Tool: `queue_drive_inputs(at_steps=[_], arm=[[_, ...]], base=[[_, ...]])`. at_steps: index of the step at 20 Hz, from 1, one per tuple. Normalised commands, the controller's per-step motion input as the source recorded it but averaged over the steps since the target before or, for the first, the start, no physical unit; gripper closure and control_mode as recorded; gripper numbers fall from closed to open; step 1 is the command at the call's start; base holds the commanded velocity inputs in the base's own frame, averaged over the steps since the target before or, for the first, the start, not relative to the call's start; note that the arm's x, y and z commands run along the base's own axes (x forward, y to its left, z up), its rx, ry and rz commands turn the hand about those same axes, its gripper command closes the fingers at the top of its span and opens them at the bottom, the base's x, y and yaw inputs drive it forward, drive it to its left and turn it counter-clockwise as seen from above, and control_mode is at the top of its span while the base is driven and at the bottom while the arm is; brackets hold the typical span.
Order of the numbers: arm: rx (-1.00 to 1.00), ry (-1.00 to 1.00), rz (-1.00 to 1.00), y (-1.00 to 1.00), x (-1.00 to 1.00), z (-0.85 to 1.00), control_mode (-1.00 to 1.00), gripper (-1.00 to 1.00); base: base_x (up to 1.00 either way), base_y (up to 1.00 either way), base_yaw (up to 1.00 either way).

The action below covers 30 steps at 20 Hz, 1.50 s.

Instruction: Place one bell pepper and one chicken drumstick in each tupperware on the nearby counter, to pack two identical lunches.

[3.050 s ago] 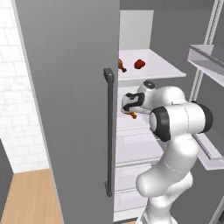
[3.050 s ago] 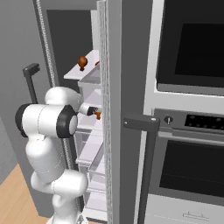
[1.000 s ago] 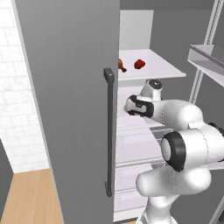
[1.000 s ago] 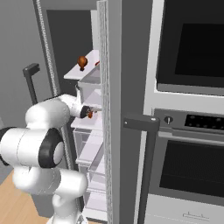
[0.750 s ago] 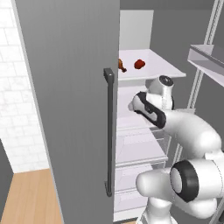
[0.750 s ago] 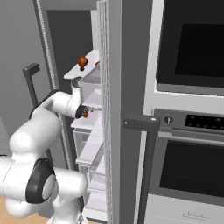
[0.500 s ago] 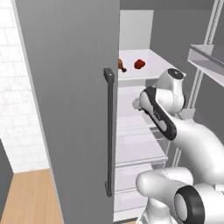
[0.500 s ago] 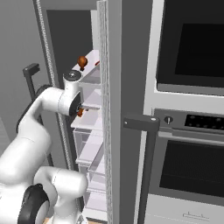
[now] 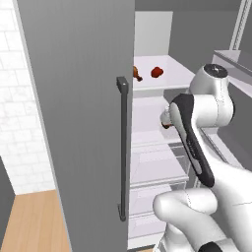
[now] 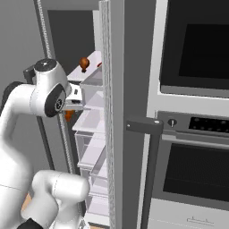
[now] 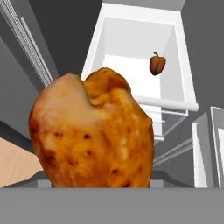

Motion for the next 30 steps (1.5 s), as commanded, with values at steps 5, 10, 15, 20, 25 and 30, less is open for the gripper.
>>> queue_drive_inputs(at_steps=[5,10,15,20,25,30], arm=[[-0.19,-0.25,0.0,0.08,-1.0,0.0,-1.0,1.0],[-0.03,-0.47,0.07,0.04,-1.0,0.07,-1.0,1.0],[0.0,-0.5,0.01,0.1,-0.64,0.1,-1.0,1.0],[0.0,0.0,0.0,0.0,0.0,0.0,1.0,1.0],[0.0,0.0,0.0,0.0,0.0,0.0,1.0,1.0],[0.0,0.0,0.0,0.0,0.0,0.0,1.0,1.0]], base=[[0.0,0.0,0.0],[0.0,0.0,0.0],[0.0,0.0,0.0],[-0.74,0.0,0.01],[-1.0,-0.44,-0.39],[-0.62,-0.94,-0.45]])
